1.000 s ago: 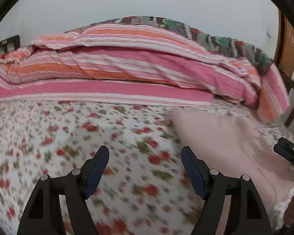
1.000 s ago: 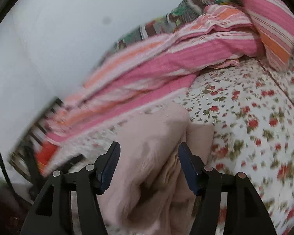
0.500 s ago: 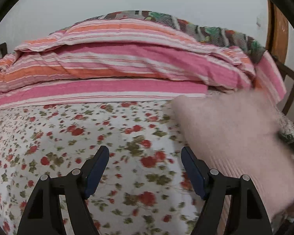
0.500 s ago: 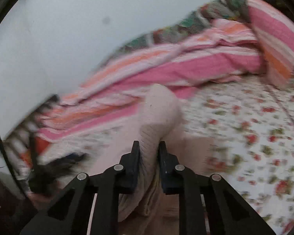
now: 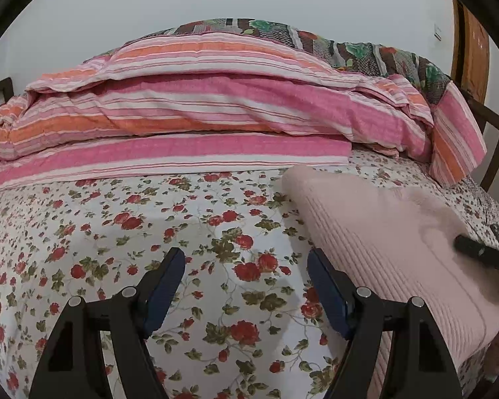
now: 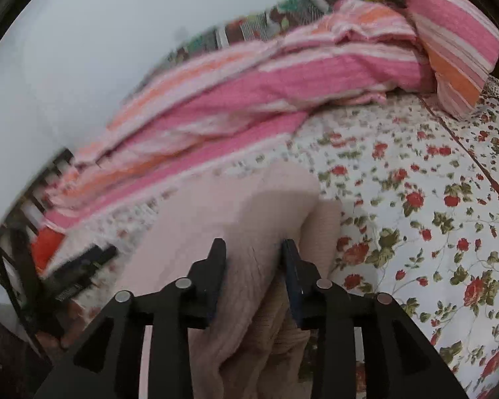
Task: Fold small clothes
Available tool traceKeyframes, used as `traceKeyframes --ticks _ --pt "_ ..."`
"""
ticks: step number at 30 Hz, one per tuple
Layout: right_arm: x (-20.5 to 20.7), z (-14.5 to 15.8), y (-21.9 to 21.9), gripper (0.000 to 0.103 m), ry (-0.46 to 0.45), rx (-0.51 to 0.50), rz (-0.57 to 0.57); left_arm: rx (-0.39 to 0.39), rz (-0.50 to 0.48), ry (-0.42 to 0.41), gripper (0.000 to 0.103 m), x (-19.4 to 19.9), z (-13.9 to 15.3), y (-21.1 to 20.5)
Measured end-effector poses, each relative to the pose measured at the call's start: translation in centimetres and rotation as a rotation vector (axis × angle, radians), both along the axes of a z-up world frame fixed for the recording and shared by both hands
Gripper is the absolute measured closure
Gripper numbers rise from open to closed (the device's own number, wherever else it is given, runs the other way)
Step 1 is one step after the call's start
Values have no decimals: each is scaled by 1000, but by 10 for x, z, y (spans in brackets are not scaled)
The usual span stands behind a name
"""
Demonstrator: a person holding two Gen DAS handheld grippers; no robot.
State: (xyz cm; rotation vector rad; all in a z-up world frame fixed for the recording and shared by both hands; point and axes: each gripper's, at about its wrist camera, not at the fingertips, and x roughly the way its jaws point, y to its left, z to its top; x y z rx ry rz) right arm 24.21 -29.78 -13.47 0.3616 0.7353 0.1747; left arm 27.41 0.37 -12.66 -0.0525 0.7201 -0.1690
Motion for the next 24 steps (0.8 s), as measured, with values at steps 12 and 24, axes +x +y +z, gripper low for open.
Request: traceKeyframes --ticks 12,24 --pt "-9 -2 -18 75 6 5 -68 -54 -6 28 29 2 -1 9" --pt "-91 20 -1 63 -58 -19 5 -234 -162 57 28 -16 2 -7"
